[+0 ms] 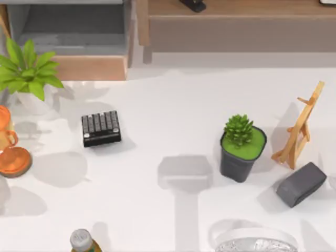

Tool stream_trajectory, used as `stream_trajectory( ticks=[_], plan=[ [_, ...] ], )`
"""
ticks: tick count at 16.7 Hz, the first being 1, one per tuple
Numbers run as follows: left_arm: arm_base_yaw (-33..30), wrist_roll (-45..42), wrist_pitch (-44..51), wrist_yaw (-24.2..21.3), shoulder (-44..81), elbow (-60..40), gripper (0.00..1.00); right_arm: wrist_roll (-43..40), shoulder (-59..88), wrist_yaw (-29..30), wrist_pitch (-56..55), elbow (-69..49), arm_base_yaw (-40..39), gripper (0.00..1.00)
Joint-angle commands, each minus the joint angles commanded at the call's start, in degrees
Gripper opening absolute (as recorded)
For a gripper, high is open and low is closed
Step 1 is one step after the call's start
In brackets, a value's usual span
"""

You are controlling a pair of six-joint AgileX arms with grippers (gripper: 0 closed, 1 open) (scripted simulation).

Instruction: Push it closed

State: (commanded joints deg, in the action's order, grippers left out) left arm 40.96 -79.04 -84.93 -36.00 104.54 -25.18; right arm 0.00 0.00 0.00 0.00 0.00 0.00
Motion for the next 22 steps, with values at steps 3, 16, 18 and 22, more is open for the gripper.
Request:
stream_trajectory(
  ticks=[3,16,18,22],
  plan=[
    [0.9,-8.2,-2.6,-5.2,6.2,0.2,1.00,0.0,0.0,0.0,0.0,0.0,0.0,1.00],
    [-2.5,-12.1,-1.2,-4.9,11.0,-3.5,1.00,0.0,0.0,0.0,0.0,0.0,0.0,1.00],
    [-3.2,-12.0,-0.7,-4.2,11.3,-4.4,1.00,0.0,0.0,0.0,0.0,0.0,0.0,1.00],
    [-3.2,-12.0,-0.7,-4.2,11.3,-4.4,0.92,0.0,0.0,0.0,0.0,0.0,0.0,1.00]
  ],
)
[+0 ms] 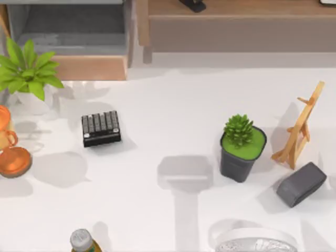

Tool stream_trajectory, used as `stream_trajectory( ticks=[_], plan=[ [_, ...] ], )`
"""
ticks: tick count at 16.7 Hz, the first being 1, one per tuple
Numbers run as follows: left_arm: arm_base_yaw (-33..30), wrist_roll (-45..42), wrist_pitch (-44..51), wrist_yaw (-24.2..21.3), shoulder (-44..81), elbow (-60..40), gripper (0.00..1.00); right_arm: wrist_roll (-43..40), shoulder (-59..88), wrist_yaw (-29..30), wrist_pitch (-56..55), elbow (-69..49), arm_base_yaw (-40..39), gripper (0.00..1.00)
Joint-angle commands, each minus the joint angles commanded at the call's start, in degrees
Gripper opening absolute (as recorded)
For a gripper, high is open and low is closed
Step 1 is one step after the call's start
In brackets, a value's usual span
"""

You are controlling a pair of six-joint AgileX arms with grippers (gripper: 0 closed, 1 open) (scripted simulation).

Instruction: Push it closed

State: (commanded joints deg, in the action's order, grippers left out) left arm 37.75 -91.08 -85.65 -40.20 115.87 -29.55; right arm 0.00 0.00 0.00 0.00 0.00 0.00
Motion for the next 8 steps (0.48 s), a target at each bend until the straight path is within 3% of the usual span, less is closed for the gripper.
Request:
stream_trajectory(
  ticks=[8],
  plan=[
    [0.0,0.0,0.0,0.0,0.0,0.0,0.32,0.0,0.0,0.0,0.0,0.0,0.0,1.00]
  ],
)
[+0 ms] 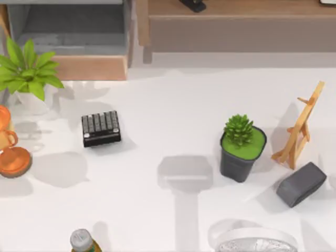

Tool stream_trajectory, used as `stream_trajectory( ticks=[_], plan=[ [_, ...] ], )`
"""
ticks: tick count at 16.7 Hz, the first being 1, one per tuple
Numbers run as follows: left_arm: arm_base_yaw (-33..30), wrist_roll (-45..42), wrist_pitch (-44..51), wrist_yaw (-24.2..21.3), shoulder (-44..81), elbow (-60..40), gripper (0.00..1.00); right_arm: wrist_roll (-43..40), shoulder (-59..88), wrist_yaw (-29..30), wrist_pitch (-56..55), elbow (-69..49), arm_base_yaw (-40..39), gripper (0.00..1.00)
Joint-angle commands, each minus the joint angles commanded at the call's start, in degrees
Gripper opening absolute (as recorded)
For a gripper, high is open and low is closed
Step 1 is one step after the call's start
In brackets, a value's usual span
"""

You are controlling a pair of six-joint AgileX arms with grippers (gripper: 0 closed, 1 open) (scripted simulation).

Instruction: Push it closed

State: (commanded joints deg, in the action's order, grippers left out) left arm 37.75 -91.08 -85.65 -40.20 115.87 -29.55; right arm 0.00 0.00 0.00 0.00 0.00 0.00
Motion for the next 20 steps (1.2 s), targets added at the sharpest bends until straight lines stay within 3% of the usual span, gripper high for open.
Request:
stream_trajectory(
  ticks=[4,5,14,20],
  plan=[
    [0.0,0.0,0.0,0.0,0.0,0.0,0.02,0.0,0.0,0.0,0.0,0.0,0.0,1.00],
    [0.0,0.0,0.0,0.0,0.0,0.0,0.00,0.0,0.0,0.0,0.0,0.0,0.0,1.00],
    [0.0,0.2,0.6,0.1,0.7,-0.1,0.00,0.0,0.0,0.0,0.0,0.0,0.0,1.00],
    [-5.4,0.5,6.1,5.4,4.8,-10.3,0.00,0.0,0.0,0.0,0.0,0.0,0.0,1.00]
  ],
)
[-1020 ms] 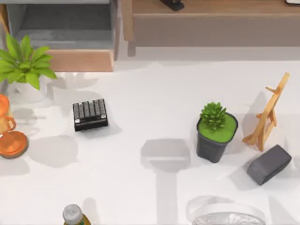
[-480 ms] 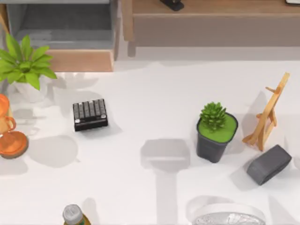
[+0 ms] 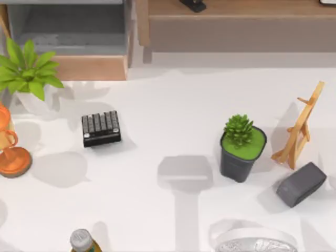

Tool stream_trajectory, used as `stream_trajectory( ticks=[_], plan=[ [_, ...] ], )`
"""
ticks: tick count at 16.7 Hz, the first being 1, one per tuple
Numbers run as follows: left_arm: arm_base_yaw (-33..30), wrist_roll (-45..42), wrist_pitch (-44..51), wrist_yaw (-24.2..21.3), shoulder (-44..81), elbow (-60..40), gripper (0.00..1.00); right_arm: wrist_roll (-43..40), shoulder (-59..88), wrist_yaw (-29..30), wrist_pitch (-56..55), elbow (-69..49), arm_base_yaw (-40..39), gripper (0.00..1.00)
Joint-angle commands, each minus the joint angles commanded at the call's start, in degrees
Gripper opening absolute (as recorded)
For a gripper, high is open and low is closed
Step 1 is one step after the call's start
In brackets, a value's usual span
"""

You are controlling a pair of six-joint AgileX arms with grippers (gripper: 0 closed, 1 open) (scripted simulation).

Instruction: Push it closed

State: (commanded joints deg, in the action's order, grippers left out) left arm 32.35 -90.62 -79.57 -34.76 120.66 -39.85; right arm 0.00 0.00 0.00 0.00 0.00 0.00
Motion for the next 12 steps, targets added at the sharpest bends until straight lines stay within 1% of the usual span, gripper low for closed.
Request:
stream_trajectory(
  ticks=[2,8,12],
  plan=[
    [-1.3,0.0,1.4,1.3,0.9,-2.1,0.00,0.0,0.0,0.0,0.0,0.0,0.0,1.00],
    [-1.6,0.0,2.2,1.6,1.7,-2.9,0.00,0.0,0.0,0.0,0.0,0.0,0.0,1.00],
    [-4.3,0.2,6.3,4.4,5.1,-11.4,0.00,0.0,0.0,0.0,0.0,0.0,0.0,1.00]
  ],
)
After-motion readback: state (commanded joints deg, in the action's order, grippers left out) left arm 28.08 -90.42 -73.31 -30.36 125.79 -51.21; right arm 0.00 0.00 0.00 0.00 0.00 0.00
